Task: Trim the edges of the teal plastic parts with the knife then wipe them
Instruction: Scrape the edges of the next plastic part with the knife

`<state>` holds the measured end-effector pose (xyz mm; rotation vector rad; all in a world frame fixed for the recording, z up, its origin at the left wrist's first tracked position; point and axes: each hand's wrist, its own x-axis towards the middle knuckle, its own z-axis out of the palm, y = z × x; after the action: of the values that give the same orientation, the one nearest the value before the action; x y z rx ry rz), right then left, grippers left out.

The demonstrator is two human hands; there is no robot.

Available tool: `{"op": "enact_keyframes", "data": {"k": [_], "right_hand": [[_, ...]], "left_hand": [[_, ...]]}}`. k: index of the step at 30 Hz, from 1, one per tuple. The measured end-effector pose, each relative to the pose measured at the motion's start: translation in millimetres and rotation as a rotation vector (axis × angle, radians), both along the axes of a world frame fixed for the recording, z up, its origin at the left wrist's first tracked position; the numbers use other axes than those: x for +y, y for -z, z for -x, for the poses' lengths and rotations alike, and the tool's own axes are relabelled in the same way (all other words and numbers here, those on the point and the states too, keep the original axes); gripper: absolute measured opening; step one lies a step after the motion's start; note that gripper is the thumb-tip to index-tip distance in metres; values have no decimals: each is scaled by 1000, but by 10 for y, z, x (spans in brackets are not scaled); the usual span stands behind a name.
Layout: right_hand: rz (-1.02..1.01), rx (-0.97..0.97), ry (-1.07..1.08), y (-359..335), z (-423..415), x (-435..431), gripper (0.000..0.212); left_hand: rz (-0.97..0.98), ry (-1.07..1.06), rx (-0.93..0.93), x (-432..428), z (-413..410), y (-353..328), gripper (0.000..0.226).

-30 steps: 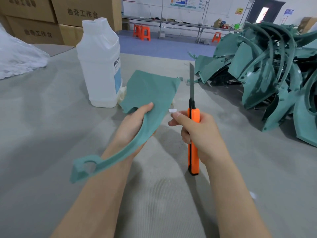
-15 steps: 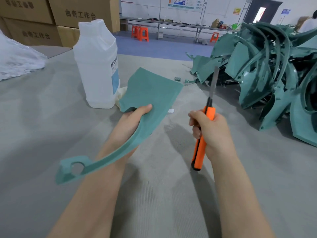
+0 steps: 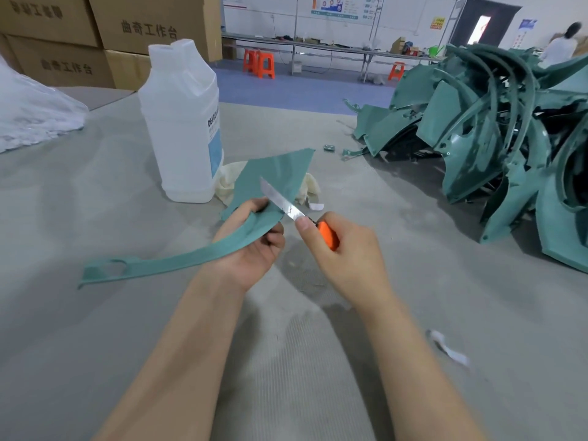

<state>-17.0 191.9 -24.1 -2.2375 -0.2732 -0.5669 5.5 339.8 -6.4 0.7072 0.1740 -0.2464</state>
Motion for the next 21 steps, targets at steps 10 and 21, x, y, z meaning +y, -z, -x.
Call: {"op": "enact_keyframes", "data": {"k": [10,21], "right_hand": [[49,13,85,-6,-43,-39,56],[-21,-18,185,-9,-90,-106,59]], "left_hand": [[30,68,-16,9,-8,8,7],[1,162,-47,20,19,-15,20]]}}
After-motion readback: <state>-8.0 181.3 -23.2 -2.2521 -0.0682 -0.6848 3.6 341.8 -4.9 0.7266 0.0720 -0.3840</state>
